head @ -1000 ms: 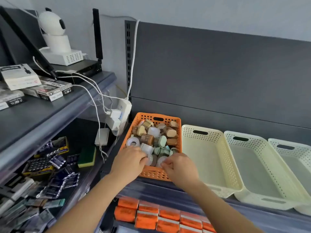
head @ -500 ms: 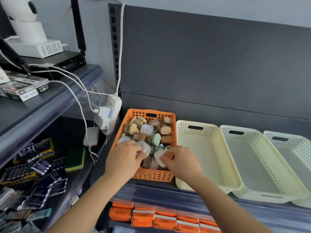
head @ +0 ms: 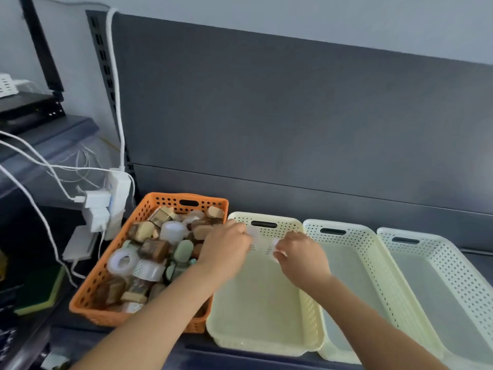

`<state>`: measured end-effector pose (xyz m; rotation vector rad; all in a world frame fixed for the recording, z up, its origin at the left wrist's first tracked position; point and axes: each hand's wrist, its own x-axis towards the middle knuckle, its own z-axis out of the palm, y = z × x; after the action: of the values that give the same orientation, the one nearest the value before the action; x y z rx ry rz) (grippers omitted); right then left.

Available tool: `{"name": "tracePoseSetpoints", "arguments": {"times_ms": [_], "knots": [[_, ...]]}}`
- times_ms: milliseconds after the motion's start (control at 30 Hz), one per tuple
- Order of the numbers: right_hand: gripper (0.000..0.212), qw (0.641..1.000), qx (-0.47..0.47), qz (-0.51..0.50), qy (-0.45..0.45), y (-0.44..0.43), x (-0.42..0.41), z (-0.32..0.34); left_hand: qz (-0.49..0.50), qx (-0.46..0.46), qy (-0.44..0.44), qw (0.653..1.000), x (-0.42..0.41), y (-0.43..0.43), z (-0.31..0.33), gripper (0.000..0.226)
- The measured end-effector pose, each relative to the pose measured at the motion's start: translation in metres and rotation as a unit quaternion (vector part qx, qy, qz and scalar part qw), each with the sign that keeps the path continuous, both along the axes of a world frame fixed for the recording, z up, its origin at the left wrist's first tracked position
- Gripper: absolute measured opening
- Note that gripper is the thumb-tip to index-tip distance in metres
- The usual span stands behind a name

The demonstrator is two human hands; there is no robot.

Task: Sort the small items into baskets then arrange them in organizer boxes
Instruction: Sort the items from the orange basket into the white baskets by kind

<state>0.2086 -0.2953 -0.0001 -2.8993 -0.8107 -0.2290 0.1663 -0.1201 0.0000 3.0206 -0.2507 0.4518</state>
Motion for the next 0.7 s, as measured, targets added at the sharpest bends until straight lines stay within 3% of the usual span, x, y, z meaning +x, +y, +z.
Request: {"name": "tracePoseSetpoints", "arguments": {"times_ms": [67, 133, 233, 367, 533, 700], "knots": [[0.013, 0.998, -0.068, 0.017, -0.005, -0.002, 0.012, -0.007, 0.007, 0.064, 0.036, 0.997, 0.014, -0.013, -0.006, 0.019], [0.023, 0.992, -0.118, 0.022, -0.032, 0.001, 0.023, -0.012, 0.022, 0.105, 0.086, 0.991, 0.024, -0.021, -0.01, 0.029], [0.006, 0.979, -0.199, 0.031, -0.027, 0.004, 0.028, -0.019, 0.037, 0.129, 0.141, 0.981, 0.03, -0.027, -0.02, 0.033], [0.016, 0.971, -0.234, 0.04, -0.027, 0.001, 0.036, -0.026, 0.037, 0.141, 0.178, 0.973, 0.026, -0.029, -0.028, 0.033], [0.028, 0.989, -0.14, 0.043, -0.005, 0.008, 0.028, -0.022, 0.011, 0.094, 0.129, 0.987, 0.009, -0.017, -0.014, 0.027], [0.018, 0.99, 0.088, 0.105, -0.008, 0.041, -0.003, -0.013, 0.02, -0.01, 0.018, 1.0, -0.029, 0.028, 0.009, 0.026]]}}
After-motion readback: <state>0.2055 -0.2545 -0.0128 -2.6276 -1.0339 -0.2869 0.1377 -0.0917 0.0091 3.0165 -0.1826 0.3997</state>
